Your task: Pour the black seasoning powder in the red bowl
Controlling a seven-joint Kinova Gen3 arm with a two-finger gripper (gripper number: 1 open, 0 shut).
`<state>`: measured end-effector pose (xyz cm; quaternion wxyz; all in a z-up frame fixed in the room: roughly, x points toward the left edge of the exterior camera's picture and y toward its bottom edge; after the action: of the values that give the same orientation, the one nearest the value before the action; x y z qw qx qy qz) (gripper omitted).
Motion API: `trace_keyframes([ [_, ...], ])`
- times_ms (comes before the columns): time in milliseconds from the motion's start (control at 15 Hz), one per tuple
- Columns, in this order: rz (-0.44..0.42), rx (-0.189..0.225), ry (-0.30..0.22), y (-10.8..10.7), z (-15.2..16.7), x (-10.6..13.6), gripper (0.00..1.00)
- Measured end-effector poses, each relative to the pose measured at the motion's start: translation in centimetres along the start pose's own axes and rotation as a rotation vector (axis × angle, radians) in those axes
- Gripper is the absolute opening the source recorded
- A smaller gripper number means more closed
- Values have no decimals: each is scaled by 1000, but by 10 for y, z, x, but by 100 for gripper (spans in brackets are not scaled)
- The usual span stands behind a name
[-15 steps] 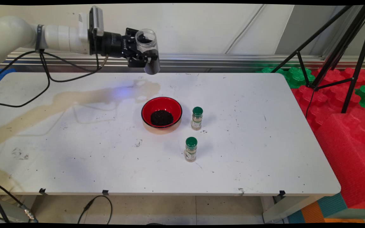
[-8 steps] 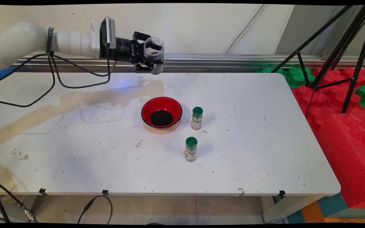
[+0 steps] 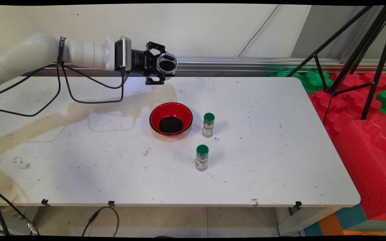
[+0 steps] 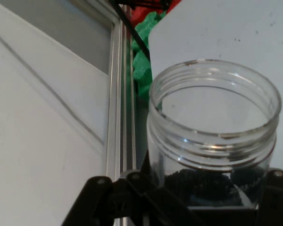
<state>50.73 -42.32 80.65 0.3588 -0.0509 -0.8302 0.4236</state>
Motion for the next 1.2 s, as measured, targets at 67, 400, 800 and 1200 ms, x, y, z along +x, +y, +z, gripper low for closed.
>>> trace_keyframes([
  [67,31,-1,-5,3,2,0,0],
  [400,178,3,-34,14,8,-2,0],
  [800,330,9,-58,24,14,-3,0],
  [1200,486,12,-73,31,17,-2,0],
])
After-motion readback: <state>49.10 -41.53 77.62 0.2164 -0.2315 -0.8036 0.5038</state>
